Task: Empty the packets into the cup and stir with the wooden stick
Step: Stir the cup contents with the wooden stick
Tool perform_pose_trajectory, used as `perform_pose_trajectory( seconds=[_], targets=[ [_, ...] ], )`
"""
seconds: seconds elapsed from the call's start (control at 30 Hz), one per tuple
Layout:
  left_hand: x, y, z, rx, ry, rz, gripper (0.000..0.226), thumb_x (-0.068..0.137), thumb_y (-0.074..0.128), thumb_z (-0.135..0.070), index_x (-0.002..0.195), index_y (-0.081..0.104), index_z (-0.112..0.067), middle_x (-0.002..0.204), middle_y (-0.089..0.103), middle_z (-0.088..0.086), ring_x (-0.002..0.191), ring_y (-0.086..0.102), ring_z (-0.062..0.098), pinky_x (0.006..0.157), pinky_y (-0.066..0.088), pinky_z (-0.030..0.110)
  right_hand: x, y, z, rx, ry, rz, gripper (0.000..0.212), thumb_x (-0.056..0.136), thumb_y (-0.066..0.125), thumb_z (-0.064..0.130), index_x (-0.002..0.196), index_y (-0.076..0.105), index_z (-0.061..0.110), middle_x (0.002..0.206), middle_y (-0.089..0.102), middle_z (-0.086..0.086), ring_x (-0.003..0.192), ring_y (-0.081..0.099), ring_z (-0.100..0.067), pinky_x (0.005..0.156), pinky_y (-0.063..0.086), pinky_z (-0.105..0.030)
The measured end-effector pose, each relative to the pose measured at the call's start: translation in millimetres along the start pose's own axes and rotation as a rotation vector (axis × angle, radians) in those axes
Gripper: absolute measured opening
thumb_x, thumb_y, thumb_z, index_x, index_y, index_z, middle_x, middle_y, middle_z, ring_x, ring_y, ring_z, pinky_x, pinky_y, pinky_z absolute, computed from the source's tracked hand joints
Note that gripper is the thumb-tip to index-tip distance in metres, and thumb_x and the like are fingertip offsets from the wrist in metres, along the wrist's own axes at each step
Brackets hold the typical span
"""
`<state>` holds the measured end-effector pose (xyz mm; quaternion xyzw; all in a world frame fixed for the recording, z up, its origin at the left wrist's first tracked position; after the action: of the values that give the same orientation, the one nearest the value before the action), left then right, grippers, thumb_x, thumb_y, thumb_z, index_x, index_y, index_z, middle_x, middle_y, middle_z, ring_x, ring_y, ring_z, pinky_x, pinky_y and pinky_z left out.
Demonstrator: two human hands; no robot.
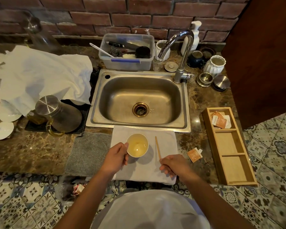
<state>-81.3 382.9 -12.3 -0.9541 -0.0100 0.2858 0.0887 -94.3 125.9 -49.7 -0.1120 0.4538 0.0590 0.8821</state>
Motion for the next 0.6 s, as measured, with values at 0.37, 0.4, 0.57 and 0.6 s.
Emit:
perform_pose_trajectory(
  seconds=[0.37,0.4,0.57,0.6],
  targets=[
    [-1.5,-0.3,-2.9,-0.001,0.002,0.013,0.038,0.106,0.048,-0.03,0.077,0.051,-0.006,0.056,0.056,0.004,0.042,0.048,0.013,0.046,0.037,0.03,9.4,-0.4,-13.6,-0.244,-0.013,-0.106,0.021,0.092,0.073,0.021,0.077,0.078,0.008,0.068,0.078,-0.006,0.044,0.057,-0.013,0.04,0.043,-0.021],
    [-1.2,-0.3,-2.8,-0.003,0.001,0.015,0.038,0.106,0.048,-0.03,0.077,0.051,-0.006,0.056,0.056,0.004,0.043,0.048,0.013,0.046,0.037,0.03,9.6,-0.5,-14.4,-0.25,-0.013,-0.115,0.021,0.091,0.074,0.022,0.076,0.078,0.008,0.067,0.078,-0.005,0.043,0.057,-0.012,0.04,0.043,-0.02],
    [-1.6,-0.8,-2.8,-0.009,-0.01,0.012,0.037,0.106,0.049,-0.03,0.078,0.052,-0.005,0.056,0.055,0.004,0.043,0.048,0.013,0.046,0.037,0.031,11.1,0.5,-17.6,-0.268,0.008,-0.146,0.022,0.09,0.075,0.025,0.076,0.078,0.008,0.066,0.077,-0.004,0.045,0.056,-0.011,0.04,0.041,-0.019],
    [-1.8,-0.7,-2.8,-0.01,-0.013,0.011,0.037,0.106,0.049,-0.03,0.078,0.052,-0.005,0.056,0.055,0.004,0.043,0.048,0.013,0.046,0.037,0.03,11.3,0.3,-18.6,-0.279,0.012,-0.152,0.023,0.09,0.075,0.027,0.076,0.078,0.009,0.065,0.077,-0.003,0.045,0.056,-0.01,0.041,0.041,-0.018]
  ],
)
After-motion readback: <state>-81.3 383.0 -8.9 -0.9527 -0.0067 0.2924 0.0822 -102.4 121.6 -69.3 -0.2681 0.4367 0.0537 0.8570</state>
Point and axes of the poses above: each hand's wrist, its own x-axis towards the middle knuckle, its own y-axis out of the palm, z = x × y, the point moved 5 cm from there along x, towards the middle knuckle
